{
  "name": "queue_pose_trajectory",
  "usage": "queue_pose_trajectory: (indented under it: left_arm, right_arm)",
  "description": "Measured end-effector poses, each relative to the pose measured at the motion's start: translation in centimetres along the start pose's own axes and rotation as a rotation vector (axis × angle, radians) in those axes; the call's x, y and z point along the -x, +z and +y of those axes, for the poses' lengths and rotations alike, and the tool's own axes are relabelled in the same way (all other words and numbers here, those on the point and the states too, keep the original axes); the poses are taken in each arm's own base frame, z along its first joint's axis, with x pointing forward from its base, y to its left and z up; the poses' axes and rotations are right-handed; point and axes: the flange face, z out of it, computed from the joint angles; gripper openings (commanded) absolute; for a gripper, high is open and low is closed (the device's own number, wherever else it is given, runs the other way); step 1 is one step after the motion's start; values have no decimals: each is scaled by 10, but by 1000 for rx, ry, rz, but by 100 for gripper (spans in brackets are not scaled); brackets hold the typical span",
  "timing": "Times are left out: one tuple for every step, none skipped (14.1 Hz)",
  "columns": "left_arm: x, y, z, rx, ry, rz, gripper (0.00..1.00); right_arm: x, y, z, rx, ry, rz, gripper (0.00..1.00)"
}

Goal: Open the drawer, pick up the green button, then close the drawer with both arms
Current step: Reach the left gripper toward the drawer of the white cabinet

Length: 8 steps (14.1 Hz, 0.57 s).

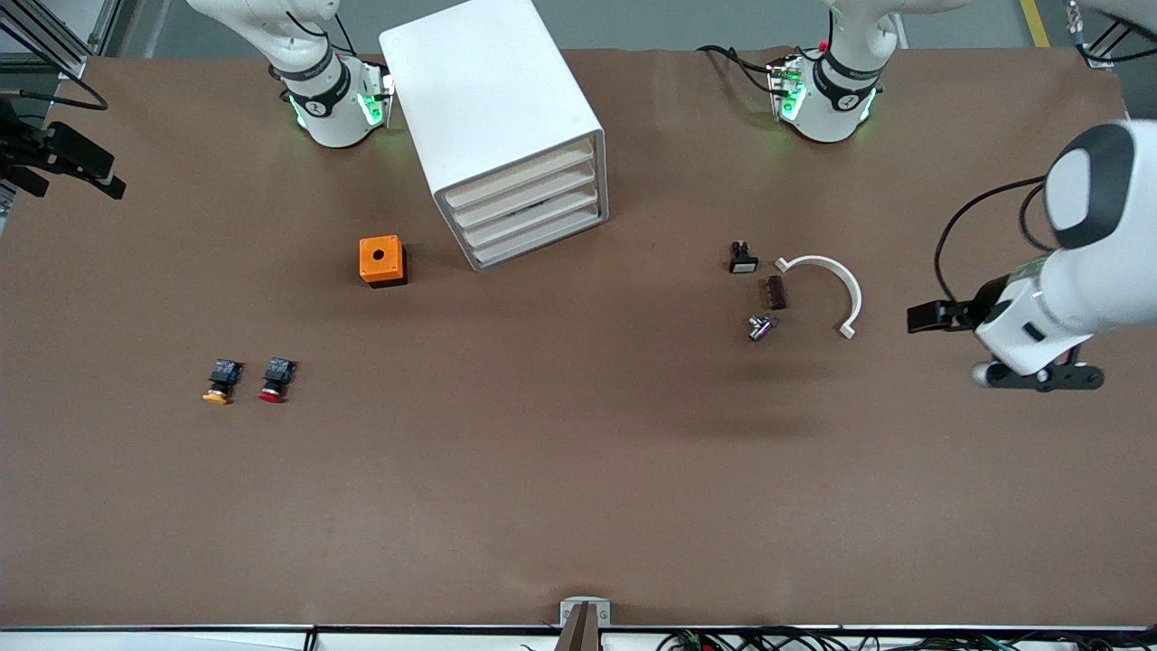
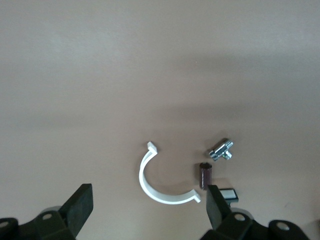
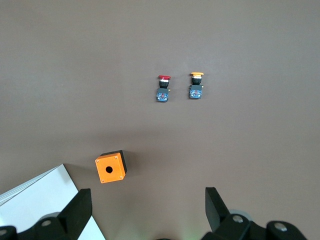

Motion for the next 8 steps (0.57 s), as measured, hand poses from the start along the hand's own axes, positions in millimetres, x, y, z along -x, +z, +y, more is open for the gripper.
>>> queue_pose_trajectory:
  left_arm:
    - [-6,13,6,-2,-20,-8,100]
    - [-11,24,15,-5,-40,-14,100]
    - [-15,36,25,-11,-62,-23,100]
    - [-18,48,37,-26,-87,-33,100]
    - [-20,60,51,-53,-114,-41,100]
    - [-22,72,65,-83,-140,-41,100]
    - [-24,82,79,-106,-162,-37,100]
    - [-25,89,90,-118,-184,-35,100]
  right_arm:
    - [0,0,0,0,0,0,100]
    - [0,0,0,0,0,1,100]
    - [0,0,0,0,0,1,100]
    - [0,0,0,0,-1,1,100]
    - [0,0,0,0,-1,1,100]
    - [0,0,0,0,-1,2,100]
    - [0,0,0,0,-1,2,100]
    - [0,0,0,0,-1,2,100]
